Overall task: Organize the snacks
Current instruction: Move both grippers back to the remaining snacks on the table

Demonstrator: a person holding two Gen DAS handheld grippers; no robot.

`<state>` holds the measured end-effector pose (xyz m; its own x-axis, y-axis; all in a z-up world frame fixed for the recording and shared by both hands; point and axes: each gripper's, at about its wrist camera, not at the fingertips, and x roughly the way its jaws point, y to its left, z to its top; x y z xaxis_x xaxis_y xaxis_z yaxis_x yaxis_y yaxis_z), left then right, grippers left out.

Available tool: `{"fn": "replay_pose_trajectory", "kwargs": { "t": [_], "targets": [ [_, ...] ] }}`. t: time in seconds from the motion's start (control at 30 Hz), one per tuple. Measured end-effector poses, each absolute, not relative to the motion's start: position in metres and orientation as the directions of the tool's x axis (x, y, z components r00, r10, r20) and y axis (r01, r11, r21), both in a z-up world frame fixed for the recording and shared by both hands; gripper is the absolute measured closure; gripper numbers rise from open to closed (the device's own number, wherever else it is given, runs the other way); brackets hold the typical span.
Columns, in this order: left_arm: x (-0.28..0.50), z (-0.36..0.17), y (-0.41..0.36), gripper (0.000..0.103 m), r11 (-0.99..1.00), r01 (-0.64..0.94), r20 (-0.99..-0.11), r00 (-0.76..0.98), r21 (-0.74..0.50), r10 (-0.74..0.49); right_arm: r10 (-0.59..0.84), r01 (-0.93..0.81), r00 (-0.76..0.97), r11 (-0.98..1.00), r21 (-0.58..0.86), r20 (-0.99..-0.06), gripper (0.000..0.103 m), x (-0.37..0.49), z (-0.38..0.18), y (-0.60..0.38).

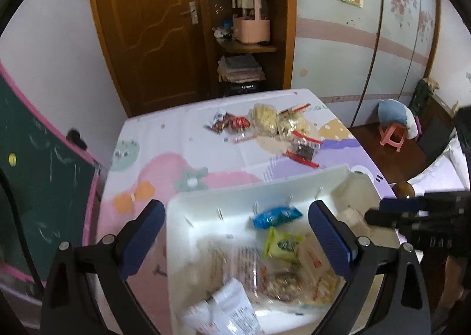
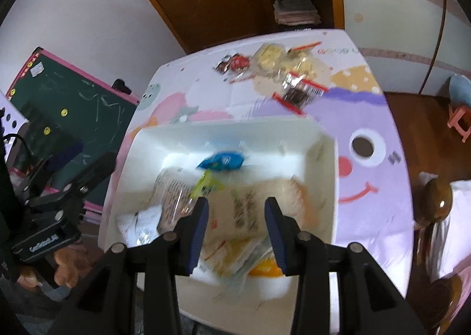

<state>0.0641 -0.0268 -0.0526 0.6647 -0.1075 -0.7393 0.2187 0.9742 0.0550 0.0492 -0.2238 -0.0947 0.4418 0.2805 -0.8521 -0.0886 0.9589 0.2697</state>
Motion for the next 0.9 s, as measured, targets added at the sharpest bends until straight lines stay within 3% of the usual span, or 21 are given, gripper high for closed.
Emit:
{"fn": "replay_pose_trajectory", "kwargs": {
  "t": [0.2,0.3,0.5,0.7,0.9],
  "targets": [
    [0.119,-0.014,-0.033,0.005,0.953,0.294,-0.734,0.663,0.073,-0.148,0.167,-0.074,0.489,0.986,0.15,-0.856,0.062,0.107,-0.058,-0.243],
    [0.164,0.01,-0.042,0.005,0.94,0.321,-0.737,0.663,0.115,-0.136,0.125,-0.046,0.491,0.992,0.117,-0.862,0.049,0.143,-0.044,-0.253],
    [0.259,0.026,-0.057,0.005,0.944,0.322,-0.801,0.582,0.068,-0.14,0.12,0.047,0.393,0.988,0.15,-0.912,0.046,0.218,-0.056,-0.27],
    [0.334,-0.013,-0.074,0.007,0.935,0.323,-0.838,0.543,0.145,-0.057,0.123,0.143,0.264,0.976,0.165,-0.957,0.046,0.269,-0.105,-0.27],
    [0.378,-0.086,-0.078,0.008,0.946,0.305,-0.916,0.402,0.112,-0.021,0.161,0.235,0.144,0.953,0.191,-0.976,0.046,0.285,-0.162,-0.267]
  ]
}}
